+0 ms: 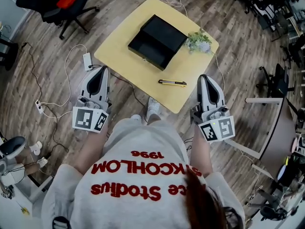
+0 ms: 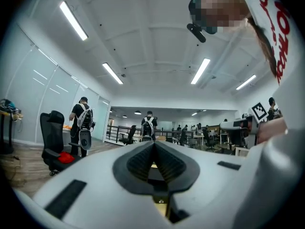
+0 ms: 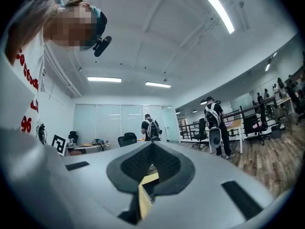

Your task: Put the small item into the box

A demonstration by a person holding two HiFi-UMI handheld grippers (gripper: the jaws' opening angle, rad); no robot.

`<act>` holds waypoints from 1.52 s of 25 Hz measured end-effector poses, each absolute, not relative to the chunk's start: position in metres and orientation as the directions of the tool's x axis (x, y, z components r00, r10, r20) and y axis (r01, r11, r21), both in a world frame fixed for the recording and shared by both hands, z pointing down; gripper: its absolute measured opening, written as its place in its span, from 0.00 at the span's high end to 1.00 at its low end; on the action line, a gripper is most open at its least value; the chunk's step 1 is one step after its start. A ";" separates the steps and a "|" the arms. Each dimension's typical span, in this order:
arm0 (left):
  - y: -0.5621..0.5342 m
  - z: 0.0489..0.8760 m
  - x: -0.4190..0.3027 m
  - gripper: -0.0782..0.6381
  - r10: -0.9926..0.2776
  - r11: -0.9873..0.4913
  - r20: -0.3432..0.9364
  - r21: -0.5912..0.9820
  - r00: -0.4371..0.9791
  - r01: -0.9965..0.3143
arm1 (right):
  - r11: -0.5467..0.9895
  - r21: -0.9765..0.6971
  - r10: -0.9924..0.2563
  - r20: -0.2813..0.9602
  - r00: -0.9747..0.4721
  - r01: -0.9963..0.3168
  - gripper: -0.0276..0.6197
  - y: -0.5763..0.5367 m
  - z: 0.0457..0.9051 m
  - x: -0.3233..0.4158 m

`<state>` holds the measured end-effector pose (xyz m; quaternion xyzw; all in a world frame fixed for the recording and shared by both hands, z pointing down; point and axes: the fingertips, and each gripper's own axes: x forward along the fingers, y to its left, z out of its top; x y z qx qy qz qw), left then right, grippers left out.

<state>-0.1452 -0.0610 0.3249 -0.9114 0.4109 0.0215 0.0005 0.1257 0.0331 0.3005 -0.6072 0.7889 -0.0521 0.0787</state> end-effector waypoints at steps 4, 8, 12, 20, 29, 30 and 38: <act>-0.080 0.317 -0.129 0.88 -0.776 -0.629 -0.059 -0.002 0.628 -0.777 | 0.306 -0.165 -0.951 -0.086 -0.296 -0.937 0.95 0.003 0.295 0.147; -0.094 0.315 -0.109 0.88 -0.792 -0.606 -0.071 -0.026 0.606 -0.795 | 0.338 -0.162 -0.940 -0.099 -0.325 -0.927 0.95 -0.017 0.296 0.169; -0.110 0.318 -0.090 0.88 -0.812 -0.579 -0.064 -0.031 0.580 -0.815 | 0.377 -0.167 -0.926 -0.094 -0.366 -0.911 0.95 -0.041 0.300 0.186; -0.135 0.324 -0.075 0.88 -0.820 -0.571 -0.038 -0.015 0.571 -0.821 | 0.398 -0.181 -0.917 -0.084 -0.389 -0.899 0.95 -0.067 0.305 0.195; -0.174 0.333 -0.065 0.88 -0.742 -0.670 -0.016 0.008 0.670 -0.742 | 0.366 -0.139 -0.925 0.055 -0.376 -0.920 0.95 -0.075 0.328 0.171; -0.177 0.335 -0.064 0.88 -0.733 -0.680 -0.011 0.010 0.680 -0.733 | 0.374 -0.135 -0.917 0.092 -0.388 -0.917 0.95 -0.076 0.337 0.166; -0.196 0.372 -0.062 0.88 -0.692 -0.717 0.066 0.052 0.719 -0.695 | 0.443 -0.100 -0.816 0.368 -0.447 -0.891 0.95 -0.074 0.423 0.128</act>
